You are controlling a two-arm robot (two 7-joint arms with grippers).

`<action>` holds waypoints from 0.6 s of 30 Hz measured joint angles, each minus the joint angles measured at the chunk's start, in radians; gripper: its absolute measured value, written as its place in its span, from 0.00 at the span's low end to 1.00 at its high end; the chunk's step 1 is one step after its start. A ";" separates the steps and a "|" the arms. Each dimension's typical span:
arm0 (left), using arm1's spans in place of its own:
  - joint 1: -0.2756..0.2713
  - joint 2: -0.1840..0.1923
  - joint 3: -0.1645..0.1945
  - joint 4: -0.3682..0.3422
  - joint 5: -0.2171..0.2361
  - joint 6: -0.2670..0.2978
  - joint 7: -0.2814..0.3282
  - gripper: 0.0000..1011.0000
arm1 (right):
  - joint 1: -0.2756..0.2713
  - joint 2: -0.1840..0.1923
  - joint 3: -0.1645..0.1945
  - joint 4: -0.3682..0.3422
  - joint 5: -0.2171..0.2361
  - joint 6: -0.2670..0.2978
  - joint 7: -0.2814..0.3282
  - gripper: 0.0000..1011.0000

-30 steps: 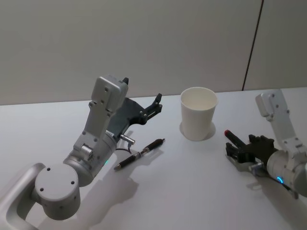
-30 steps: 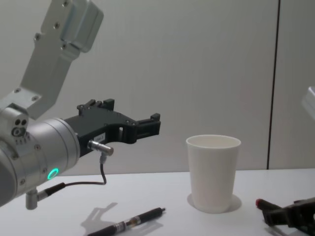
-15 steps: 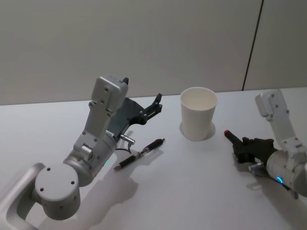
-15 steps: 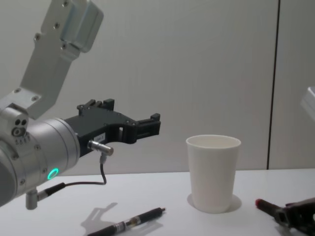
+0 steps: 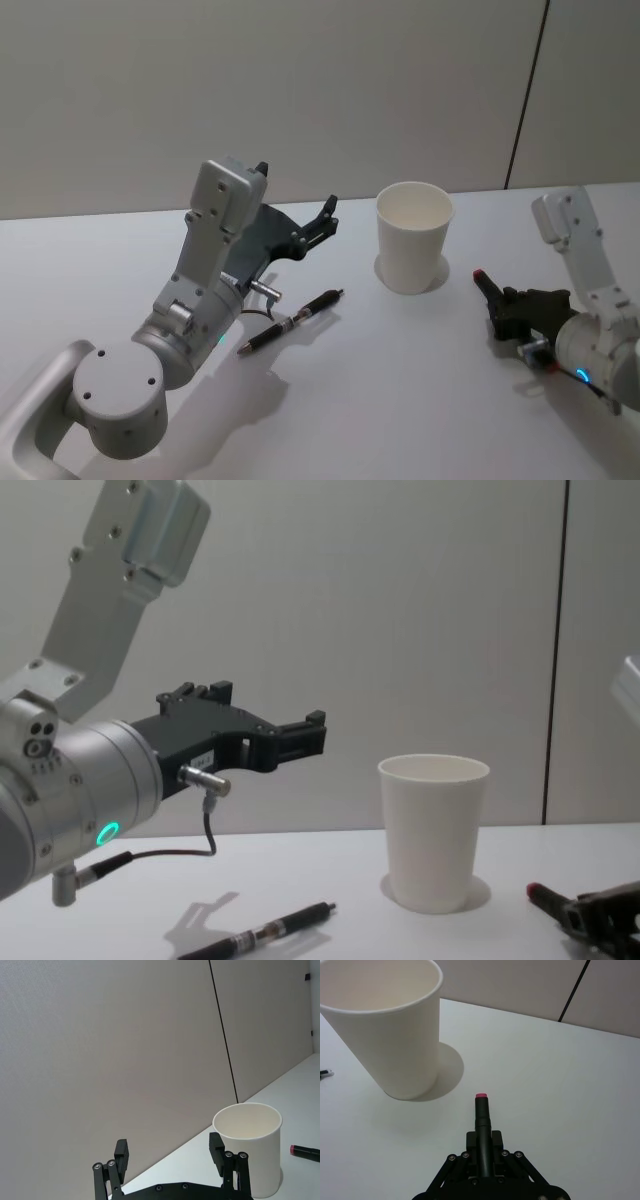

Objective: Place the pen into the pen holder.

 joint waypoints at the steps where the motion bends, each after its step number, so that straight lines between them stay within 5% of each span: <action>1: 0.000 0.000 0.000 0.000 0.000 0.000 0.000 0.99 | 0.000 0.000 0.000 0.000 0.000 0.000 0.000 0.16; 18: 0.000 0.000 0.000 0.000 0.000 0.000 0.000 0.99 | -0.008 0.002 0.021 -0.023 0.041 -0.112 -0.014 0.16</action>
